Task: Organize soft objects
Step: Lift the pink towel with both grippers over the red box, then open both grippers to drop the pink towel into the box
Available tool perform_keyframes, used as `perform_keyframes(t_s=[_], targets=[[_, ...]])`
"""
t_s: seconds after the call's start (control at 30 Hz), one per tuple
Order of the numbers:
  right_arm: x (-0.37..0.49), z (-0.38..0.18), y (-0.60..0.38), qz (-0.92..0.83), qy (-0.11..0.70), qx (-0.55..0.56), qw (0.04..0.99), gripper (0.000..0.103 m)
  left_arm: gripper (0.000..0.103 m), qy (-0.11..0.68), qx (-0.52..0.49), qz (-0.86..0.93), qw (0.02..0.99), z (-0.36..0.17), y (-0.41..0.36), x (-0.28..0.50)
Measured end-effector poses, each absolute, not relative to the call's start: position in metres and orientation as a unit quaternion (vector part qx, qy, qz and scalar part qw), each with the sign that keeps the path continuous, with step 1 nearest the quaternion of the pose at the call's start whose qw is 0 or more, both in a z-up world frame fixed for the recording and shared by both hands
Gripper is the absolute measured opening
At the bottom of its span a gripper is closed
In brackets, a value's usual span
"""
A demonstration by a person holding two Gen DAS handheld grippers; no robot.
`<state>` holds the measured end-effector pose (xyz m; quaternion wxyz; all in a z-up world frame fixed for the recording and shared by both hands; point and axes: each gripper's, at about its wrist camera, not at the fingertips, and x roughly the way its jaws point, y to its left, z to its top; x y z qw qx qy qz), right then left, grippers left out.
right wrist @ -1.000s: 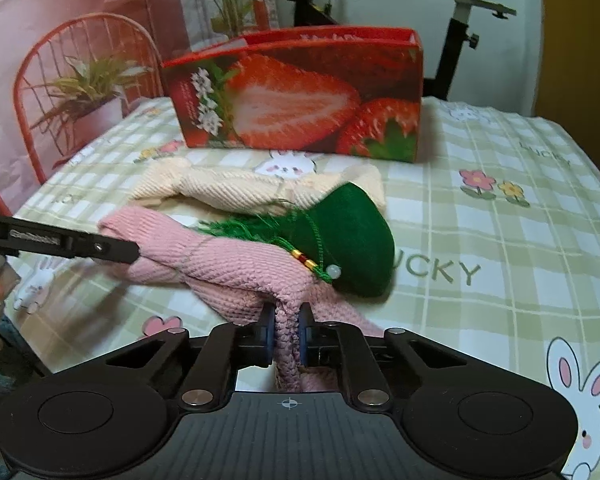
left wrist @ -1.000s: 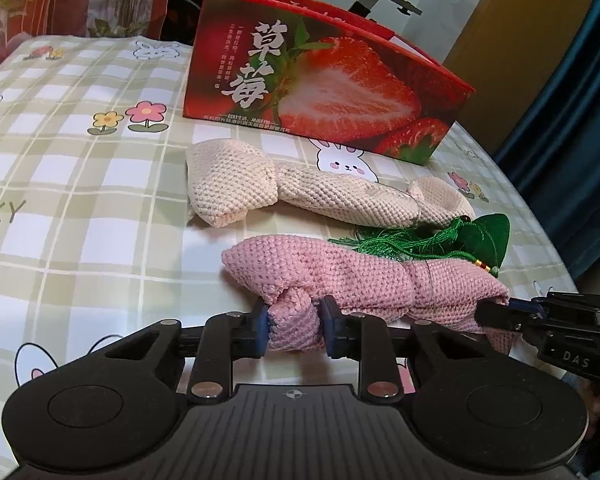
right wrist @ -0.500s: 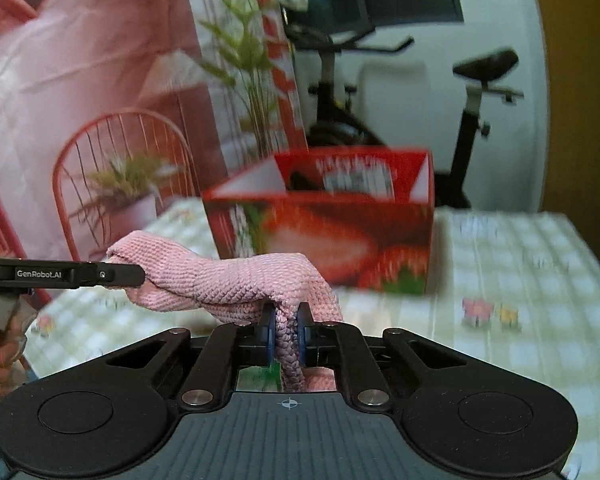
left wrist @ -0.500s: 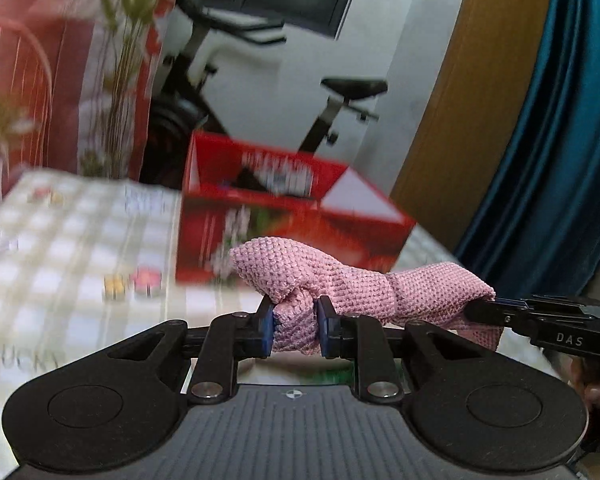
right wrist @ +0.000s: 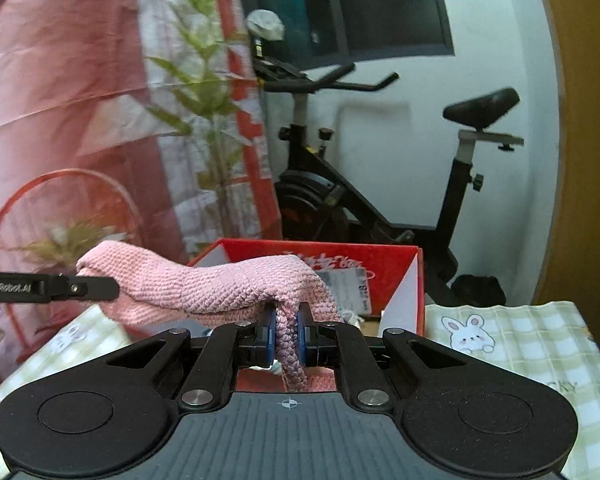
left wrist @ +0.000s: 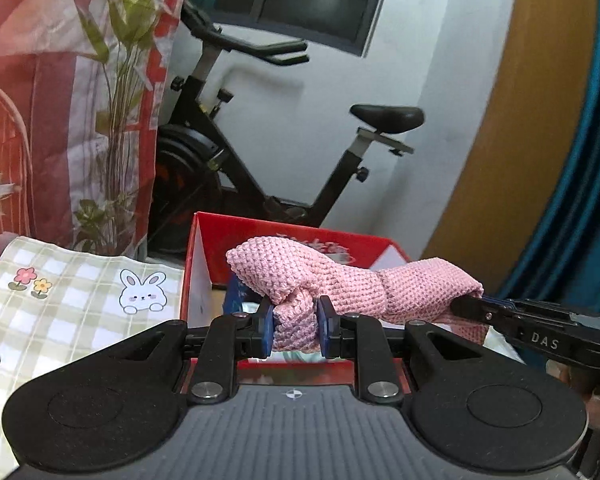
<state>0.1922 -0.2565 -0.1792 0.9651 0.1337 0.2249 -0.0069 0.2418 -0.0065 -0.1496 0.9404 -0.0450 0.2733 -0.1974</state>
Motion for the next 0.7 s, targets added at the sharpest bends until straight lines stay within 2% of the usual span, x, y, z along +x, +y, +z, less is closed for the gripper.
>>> perform_keyframes(t_s=[0.17,0.53,0.63,0.7], targets=[[0.233,-0.199,-0.265,-0.016,0.245,0.144,0.959,0.01,0.023,0.294,-0.023,-0.183,0.938,-0.162,-0.015,0.276],[0.271,-0.236,-0.256,-0.03,0.303,0.09,0.948,0.01,0.023,0.342,0.005,-0.168,0.925,-0.193,-0.024,0.302],[0.272,-0.238,-0.254,-0.031,0.305,0.082,0.948,0.012,0.027,0.348,0.013,-0.169,0.922,-0.194,-0.027,0.303],[0.271,-0.237,-0.251,-0.029,0.302,0.072,0.95,0.017,0.037,0.346,0.019,-0.178,0.921,-0.192,-0.029,0.302]])
